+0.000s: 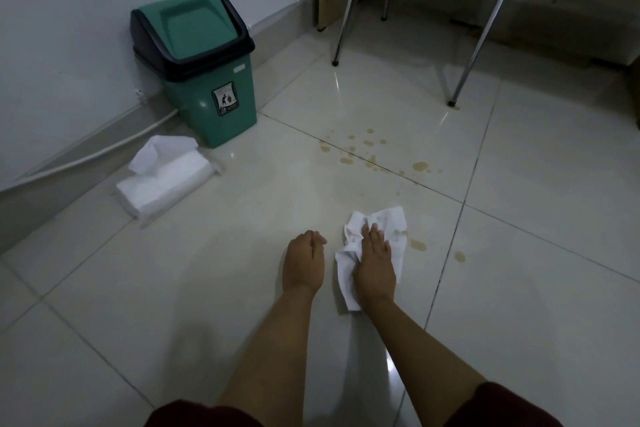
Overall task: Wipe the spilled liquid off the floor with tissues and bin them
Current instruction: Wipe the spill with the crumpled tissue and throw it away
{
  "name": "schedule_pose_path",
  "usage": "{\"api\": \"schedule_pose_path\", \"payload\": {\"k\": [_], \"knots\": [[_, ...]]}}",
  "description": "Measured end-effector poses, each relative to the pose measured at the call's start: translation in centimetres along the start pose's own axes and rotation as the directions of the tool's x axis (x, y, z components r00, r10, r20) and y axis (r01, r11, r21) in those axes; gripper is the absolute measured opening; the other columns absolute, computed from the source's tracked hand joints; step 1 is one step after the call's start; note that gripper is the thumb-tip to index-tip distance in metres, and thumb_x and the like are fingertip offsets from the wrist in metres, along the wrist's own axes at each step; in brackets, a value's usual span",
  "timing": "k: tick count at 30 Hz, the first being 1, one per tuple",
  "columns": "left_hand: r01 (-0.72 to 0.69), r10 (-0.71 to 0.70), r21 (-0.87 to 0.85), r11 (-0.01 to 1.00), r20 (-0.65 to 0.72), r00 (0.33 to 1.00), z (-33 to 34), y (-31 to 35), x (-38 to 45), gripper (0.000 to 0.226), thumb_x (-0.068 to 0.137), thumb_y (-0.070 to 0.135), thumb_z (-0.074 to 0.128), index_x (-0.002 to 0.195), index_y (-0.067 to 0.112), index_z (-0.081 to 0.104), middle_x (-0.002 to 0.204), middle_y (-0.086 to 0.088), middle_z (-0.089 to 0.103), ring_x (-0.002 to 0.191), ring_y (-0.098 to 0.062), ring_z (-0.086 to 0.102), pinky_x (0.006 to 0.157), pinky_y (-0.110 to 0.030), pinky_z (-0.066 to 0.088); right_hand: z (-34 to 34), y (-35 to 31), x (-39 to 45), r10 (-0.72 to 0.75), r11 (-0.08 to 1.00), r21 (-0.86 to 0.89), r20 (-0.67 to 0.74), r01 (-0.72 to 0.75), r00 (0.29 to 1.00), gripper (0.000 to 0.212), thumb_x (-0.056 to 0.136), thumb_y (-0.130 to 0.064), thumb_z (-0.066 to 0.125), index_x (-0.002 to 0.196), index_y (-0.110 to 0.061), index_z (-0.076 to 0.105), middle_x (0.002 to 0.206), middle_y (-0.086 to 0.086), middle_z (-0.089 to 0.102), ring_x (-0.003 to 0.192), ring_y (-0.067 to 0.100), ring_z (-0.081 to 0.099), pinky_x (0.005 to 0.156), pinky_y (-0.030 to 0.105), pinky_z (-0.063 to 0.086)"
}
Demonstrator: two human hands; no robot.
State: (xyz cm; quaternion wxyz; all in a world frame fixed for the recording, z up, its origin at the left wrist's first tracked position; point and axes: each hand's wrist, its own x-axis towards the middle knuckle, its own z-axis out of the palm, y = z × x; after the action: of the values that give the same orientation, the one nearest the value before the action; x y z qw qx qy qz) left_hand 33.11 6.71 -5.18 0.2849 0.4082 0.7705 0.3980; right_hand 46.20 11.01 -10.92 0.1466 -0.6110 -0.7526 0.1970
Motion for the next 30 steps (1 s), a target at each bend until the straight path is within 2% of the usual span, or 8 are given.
{"api": "schedule_pose_path", "payload": {"k": [5, 12, 16, 18, 22, 27, 30], "knots": [[0.009, -0.01, -0.01, 1.0, -0.069, 0.998, -1.2, -0.7, 1.2, 0.028, 0.098, 0.012, 0.04, 0.089, 0.005, 0.065, 0.095, -0.013, 0.067, 0.093, -0.027, 0.061, 0.086, -0.039, 0.05, 0.8, -1.5, 2.3, -0.065, 0.998, -0.008, 0.018, 0.065, 0.998, 0.059, 0.101, -0.009, 0.028, 0.152, -0.014, 0.0, 0.161, 0.005, -0.001, 0.149, 0.015, -0.004, 0.112, 0.019, -0.019], [0.028, -0.03, -0.009, 1.0, -0.238, 0.971, -2.6, -1.2, 2.0, 0.024, 0.096, 0.006, 0.04, 0.089, 0.004, 0.064, 0.091, -0.014, 0.066, 0.09, -0.028, 0.06, 0.081, -0.04, 0.049, 2.7, -5.3, 4.6, -0.157, 0.987, -0.029, 0.051, 0.159, 0.986, 0.059, 0.101, -0.009, 0.026, 0.152, -0.013, -0.002, 0.161, 0.007, -0.005, 0.149, 0.017, -0.005, 0.116, 0.024, -0.014], [0.031, -0.014, 0.052, 0.998, -0.291, 0.957, -4.9, -2.6, 2.1, 0.022, 0.094, 0.003, 0.042, 0.086, 0.002, 0.063, 0.088, -0.014, 0.064, 0.087, -0.028, 0.056, 0.079, -0.036, 0.044, 4.4, -8.7, 5.6, -0.304, 0.952, 0.017, 0.126, 0.304, 0.944, 0.059, 0.1, -0.008, 0.029, 0.153, -0.014, 0.003, 0.161, 0.005, -0.003, 0.15, 0.019, -0.003, 0.118, 0.027, -0.007], [0.043, -0.021, 0.059, 0.997, -0.326, 0.945, -6.2, -3.4, 2.3, 0.023, 0.095, 0.003, 0.041, 0.086, 0.001, 0.062, 0.088, -0.016, 0.064, 0.086, -0.029, 0.056, 0.079, -0.037, 0.044, 5.4, -10.6, 6.3, -0.346, 0.938, 0.023, 0.165, 0.347, 0.924, 0.057, 0.101, -0.013, 0.028, 0.153, -0.015, 0.003, 0.161, 0.005, -0.002, 0.149, 0.019, -0.003, 0.119, 0.028, -0.006], [0.084, -0.053, 0.06, 0.995, -0.4, 0.915, -8.0, -4.6, 2.9, 0.023, 0.095, 0.005, 0.041, 0.087, 0.0, 0.062, 0.088, -0.017, 0.063, 0.085, -0.028, 0.056, 0.074, -0.029, 0.041, 7.1, -13.6, 7.6, -0.39, 0.918, 0.019, 0.234, 0.397, 0.891, 0.058, 0.102, -0.016, 0.028, 0.153, -0.017, 0.001, 0.162, 0.004, -0.003, 0.149, 0.02, -0.005, 0.118, 0.029, -0.008], [0.09, -0.051, 0.064, 0.994, -0.462, 0.886, -8.9, -5.4, 3.2, 0.025, 0.096, 0.005, 0.039, 0.09, 0.004, 0.063, 0.09, -0.014, 0.063, 0.09, -0.027, 0.056, 0.08, -0.038, 0.046, 7.1, -13.1, 8.0, -0.55, 0.829, 0.053, 0.256, 0.557, 0.795, 0.054, 0.101, -0.011, 0.031, 0.152, -0.022, 0.017, 0.161, -0.002, 0.009, 0.15, 0.017, 0.003, 0.119, 0.028, -0.005], [0.1, -0.06, 0.061, 0.993, -0.471, 0.88, -8.8, -5.8, 3.5, 0.025, 0.096, 0.005, 0.039, 0.09, 0.004, 0.063, 0.09, -0.013, 0.064, 0.09, -0.027, 0.055, 0.079, -0.036, 0.044, 6.9, -12.1, 7.8, -0.596, 0.795, 0.05, 0.243, 0.604, 0.765, 0.053, 0.101, -0.009, 0.034, 0.15, -0.021, 0.022, 0.16, -0.003, 0.014, 0.149, 0.014, 0.009, 0.117, 0.02, -0.005]]}}
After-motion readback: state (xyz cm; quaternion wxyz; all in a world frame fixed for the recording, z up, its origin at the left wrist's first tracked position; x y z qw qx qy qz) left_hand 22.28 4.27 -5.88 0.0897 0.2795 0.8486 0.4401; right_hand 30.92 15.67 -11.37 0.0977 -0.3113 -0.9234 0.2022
